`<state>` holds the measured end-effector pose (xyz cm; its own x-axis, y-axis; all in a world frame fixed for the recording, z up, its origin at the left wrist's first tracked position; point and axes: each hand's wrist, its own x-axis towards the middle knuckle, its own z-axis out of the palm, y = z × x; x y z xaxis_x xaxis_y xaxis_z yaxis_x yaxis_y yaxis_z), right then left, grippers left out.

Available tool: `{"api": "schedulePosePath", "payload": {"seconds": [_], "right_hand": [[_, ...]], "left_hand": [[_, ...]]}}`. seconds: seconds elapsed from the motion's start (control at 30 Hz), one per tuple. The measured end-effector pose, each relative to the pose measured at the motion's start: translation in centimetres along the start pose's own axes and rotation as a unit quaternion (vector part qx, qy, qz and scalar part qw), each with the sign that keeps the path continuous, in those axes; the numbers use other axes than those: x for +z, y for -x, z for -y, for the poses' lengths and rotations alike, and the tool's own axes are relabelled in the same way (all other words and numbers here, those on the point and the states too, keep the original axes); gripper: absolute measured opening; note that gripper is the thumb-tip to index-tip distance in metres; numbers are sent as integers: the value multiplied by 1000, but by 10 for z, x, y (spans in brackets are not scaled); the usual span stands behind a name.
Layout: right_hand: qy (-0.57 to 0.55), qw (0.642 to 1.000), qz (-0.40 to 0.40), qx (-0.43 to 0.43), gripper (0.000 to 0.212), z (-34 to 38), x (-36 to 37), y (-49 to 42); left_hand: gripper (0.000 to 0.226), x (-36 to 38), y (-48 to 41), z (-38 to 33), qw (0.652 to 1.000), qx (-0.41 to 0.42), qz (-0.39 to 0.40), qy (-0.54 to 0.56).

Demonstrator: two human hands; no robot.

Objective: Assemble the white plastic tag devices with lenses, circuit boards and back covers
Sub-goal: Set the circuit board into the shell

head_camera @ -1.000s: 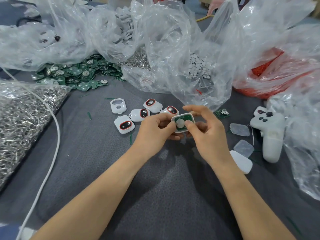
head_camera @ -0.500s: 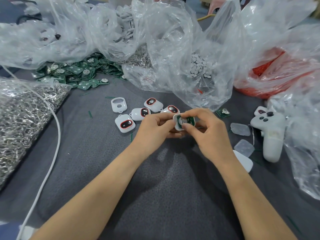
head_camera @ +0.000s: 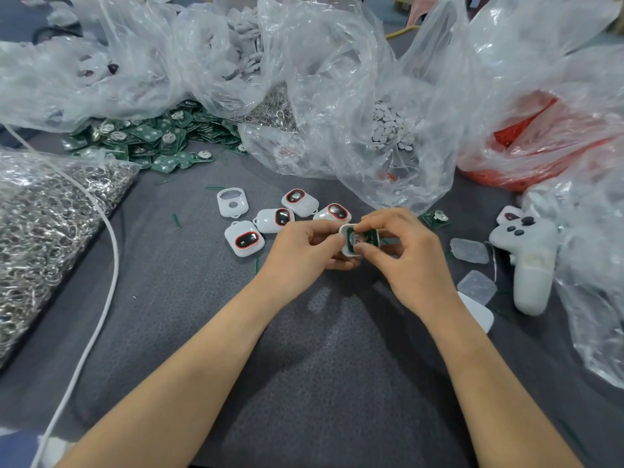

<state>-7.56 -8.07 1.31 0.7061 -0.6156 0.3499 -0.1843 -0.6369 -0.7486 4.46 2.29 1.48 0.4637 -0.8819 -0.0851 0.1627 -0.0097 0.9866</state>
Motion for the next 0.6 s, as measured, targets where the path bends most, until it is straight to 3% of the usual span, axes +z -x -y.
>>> {"api": "schedulePosePath", "payload": {"seconds": [0.37,0.5,0.6], "right_hand": [[-57,998,22,-3,24,5,-2,2],[-213,973,9,92,33,9,-5,1],[-224,966,2,129,23,7,-5,0]], "left_hand": [[13,0,-1,4,998,26,-21,-44],[8,-1,-2,4,999,27,-23,-38],[3,0,-2,5,997,39,-32,-59]]}}
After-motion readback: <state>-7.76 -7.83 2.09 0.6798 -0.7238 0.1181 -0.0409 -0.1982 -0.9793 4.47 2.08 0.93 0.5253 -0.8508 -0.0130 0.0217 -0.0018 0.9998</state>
